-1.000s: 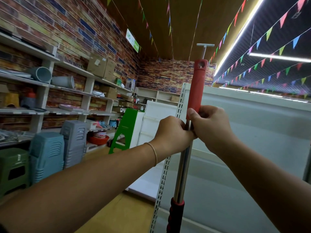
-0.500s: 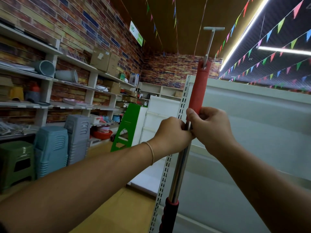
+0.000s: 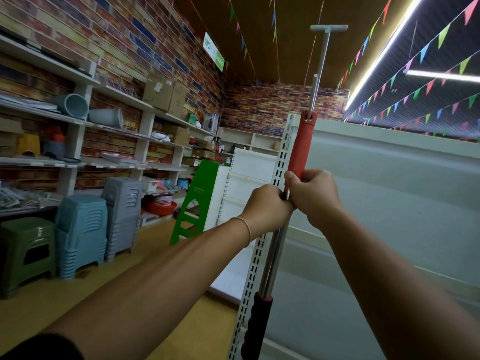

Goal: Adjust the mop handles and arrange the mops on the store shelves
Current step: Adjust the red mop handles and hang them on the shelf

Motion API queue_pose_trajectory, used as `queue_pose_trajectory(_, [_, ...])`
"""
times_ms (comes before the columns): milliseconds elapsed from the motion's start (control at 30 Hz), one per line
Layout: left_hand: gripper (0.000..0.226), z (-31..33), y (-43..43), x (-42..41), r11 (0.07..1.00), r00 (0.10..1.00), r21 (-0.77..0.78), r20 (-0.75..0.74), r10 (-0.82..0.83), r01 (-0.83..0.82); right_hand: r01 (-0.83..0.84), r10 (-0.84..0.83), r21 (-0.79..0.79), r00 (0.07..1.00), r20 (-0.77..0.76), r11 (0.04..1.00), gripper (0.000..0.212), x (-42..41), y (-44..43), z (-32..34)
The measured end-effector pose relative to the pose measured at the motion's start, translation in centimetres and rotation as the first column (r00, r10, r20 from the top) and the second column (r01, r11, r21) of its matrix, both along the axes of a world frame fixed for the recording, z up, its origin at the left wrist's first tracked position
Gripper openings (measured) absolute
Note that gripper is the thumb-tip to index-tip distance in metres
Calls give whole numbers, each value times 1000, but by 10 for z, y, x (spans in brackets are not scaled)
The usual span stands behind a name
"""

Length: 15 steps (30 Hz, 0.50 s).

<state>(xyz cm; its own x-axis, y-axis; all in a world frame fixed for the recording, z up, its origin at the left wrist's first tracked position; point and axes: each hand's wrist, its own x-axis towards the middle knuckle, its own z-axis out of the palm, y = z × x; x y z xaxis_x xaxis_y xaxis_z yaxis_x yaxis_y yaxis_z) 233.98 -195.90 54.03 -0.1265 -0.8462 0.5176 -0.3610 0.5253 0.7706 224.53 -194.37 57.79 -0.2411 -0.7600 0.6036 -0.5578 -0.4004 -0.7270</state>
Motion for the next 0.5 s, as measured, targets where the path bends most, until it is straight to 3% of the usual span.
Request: queue_pose_trajectory(500, [24,1,-51,-34,996,997,49,-18,81,-80,52,-48,97,998,-40,994,27,-25,-57,5])
